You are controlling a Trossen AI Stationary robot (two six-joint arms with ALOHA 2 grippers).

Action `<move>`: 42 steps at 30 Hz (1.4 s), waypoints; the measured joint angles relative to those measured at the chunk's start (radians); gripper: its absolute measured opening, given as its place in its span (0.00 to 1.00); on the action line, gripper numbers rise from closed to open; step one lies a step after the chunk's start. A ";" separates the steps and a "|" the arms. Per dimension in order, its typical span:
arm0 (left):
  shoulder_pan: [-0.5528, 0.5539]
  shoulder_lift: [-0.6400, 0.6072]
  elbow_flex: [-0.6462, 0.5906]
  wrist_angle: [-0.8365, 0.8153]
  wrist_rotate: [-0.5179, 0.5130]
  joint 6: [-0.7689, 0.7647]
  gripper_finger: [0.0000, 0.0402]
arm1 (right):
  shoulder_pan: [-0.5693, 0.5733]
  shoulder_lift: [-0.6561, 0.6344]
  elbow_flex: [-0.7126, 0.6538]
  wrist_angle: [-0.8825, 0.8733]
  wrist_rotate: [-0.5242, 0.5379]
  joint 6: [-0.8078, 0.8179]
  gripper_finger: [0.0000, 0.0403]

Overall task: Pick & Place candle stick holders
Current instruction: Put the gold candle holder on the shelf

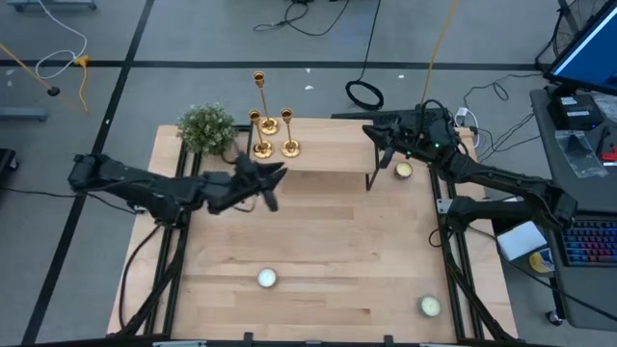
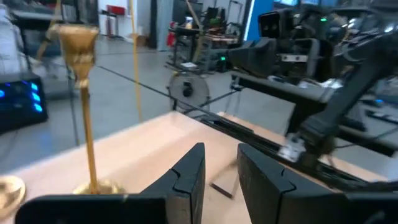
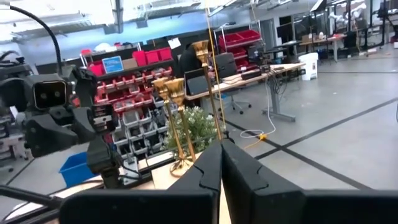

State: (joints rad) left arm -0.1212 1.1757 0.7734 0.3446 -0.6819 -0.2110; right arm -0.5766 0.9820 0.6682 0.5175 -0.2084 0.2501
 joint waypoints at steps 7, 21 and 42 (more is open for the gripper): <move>0.047 0.181 0.151 -0.001 0.010 0.003 0.23 | 0.000 -0.001 0.000 0.001 -0.002 0.004 0.00; 0.046 0.344 0.171 -0.011 -0.121 -0.006 0.23 | 0.002 -0.001 0.000 0.001 -0.006 0.026 0.00; 0.072 0.584 0.436 -0.363 -0.411 -0.325 0.23 | 0.003 -0.014 0.000 0.002 -0.142 0.027 0.00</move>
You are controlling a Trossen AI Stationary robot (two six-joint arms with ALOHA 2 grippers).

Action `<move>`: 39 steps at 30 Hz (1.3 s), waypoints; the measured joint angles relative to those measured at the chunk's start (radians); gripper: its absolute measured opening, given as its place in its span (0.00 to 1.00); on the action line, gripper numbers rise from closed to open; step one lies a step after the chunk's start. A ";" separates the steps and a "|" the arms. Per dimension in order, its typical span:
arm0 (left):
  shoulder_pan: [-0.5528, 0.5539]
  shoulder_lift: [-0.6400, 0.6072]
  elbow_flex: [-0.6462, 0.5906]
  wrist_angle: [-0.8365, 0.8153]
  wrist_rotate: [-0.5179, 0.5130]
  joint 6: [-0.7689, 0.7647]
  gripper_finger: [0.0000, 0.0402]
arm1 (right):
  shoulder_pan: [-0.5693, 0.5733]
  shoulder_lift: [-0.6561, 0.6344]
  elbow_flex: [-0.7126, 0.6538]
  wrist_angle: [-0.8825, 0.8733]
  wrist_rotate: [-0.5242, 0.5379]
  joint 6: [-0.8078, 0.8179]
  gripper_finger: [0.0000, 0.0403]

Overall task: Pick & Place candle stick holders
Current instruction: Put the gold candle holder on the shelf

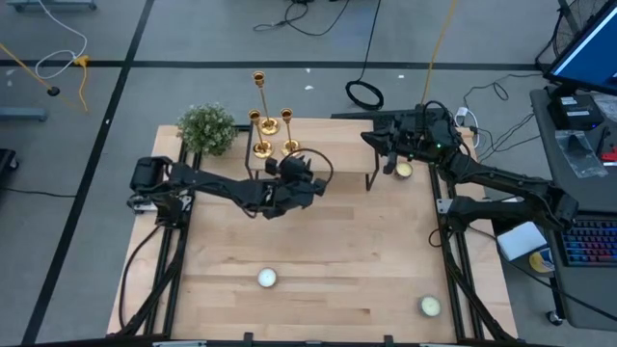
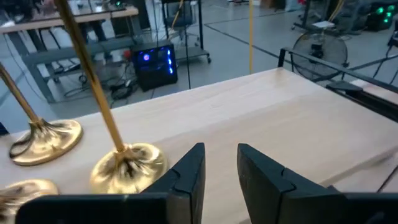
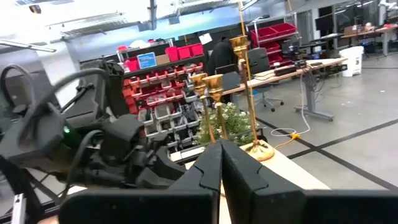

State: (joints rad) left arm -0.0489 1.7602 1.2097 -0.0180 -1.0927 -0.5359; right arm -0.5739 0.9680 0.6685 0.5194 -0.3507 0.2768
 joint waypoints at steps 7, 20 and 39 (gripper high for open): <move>0.029 0.005 0.012 -0.082 0.038 -0.103 0.23 | 0.000 0.000 0.000 0.000 -0.021 0.000 0.00; 0.089 0.005 0.012 -0.177 0.110 -0.207 0.23 | 0.000 0.000 0.000 0.000 -0.022 -0.001 0.00; 0.144 0.005 0.011 -0.250 0.186 -0.230 0.23 | 0.000 0.000 0.000 0.000 -0.021 -0.008 0.00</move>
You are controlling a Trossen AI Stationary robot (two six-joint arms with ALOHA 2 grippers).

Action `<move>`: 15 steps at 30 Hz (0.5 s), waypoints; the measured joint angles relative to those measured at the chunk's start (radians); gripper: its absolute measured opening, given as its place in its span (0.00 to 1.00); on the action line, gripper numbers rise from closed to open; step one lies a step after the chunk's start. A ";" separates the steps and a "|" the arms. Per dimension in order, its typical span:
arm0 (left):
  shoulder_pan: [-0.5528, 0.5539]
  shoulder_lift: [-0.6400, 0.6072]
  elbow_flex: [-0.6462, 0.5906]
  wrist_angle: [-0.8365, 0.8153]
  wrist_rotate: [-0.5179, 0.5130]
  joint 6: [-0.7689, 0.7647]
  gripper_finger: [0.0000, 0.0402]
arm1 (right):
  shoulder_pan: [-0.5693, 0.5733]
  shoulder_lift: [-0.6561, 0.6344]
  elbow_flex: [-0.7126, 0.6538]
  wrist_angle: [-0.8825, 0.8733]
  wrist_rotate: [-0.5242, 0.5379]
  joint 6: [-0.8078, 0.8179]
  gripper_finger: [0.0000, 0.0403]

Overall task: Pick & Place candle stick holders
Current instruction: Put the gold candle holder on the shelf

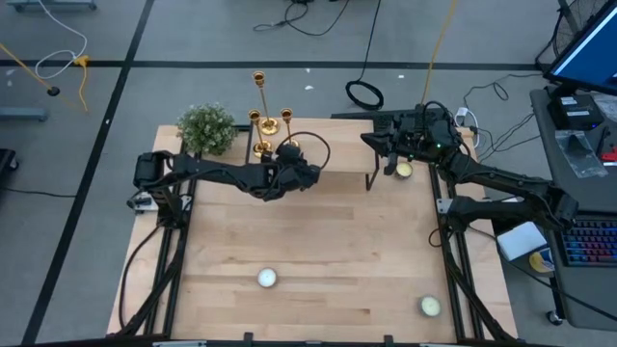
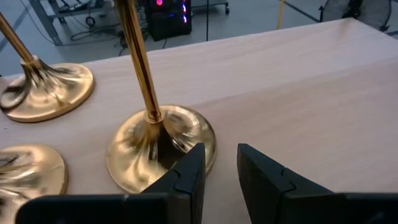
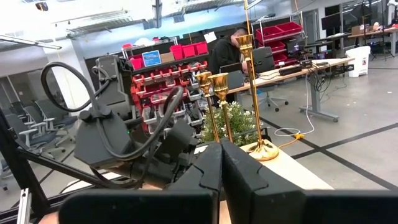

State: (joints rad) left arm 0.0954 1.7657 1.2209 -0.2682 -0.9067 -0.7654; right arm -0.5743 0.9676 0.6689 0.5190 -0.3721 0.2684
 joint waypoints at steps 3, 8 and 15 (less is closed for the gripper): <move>0.005 0.000 0.000 -0.003 0.002 -0.002 0.23 | 0.000 0.000 0.000 0.000 0.000 0.000 0.00; 0.005 0.000 0.000 -0.036 0.003 -0.018 0.23 | 0.000 0.000 0.000 0.000 0.001 0.000 0.00; 0.008 -0.002 0.000 -0.079 -0.001 -0.060 0.23 | 0.000 0.000 0.000 0.000 0.002 0.000 0.00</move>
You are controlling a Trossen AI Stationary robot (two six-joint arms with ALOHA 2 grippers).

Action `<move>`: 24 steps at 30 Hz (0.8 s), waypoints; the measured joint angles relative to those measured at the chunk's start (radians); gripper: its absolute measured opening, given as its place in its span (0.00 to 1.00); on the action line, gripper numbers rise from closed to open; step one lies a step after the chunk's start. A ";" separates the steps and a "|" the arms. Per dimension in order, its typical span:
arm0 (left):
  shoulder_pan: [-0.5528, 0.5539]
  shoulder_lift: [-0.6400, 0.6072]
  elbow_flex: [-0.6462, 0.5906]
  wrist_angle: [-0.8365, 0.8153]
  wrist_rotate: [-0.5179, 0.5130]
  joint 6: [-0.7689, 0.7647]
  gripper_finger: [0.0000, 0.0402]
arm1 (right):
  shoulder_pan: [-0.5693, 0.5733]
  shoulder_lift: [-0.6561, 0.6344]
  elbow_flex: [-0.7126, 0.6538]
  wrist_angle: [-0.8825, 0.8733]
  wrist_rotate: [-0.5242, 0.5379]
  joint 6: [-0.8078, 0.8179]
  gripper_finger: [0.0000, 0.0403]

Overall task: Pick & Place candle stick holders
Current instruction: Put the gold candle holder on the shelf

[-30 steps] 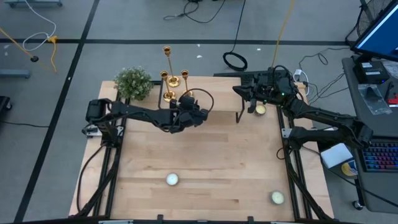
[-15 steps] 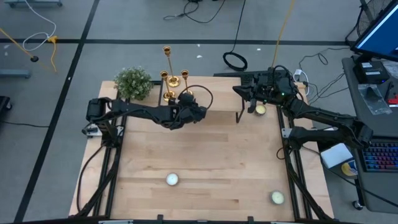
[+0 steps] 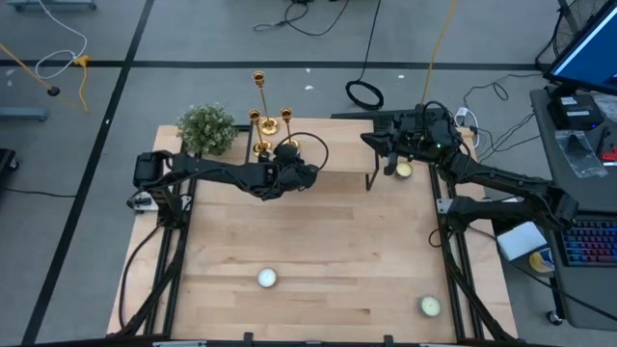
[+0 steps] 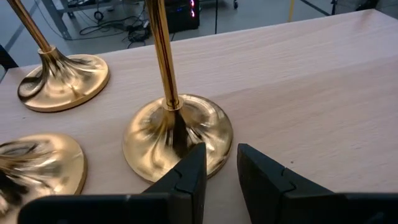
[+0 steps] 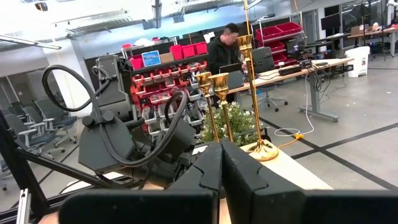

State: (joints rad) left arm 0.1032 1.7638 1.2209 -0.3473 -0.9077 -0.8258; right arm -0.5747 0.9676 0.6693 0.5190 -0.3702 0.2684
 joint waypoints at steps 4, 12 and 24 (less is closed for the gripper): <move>0.000 0.000 0.000 -0.002 -0.001 0.000 0.23 | 0.000 0.000 0.000 0.000 0.000 0.000 0.00; 0.003 0.000 0.000 -0.048 -0.010 -0.049 0.23 | 0.000 0.000 0.000 0.000 0.001 0.000 0.00; 0.003 0.000 0.000 -0.077 -0.009 -0.127 0.23 | 0.000 0.000 0.000 0.000 0.002 0.000 0.00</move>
State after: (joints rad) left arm 0.1062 1.7638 1.2209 -0.4245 -0.9165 -0.9526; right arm -0.5747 0.9676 0.6693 0.5190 -0.3687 0.2684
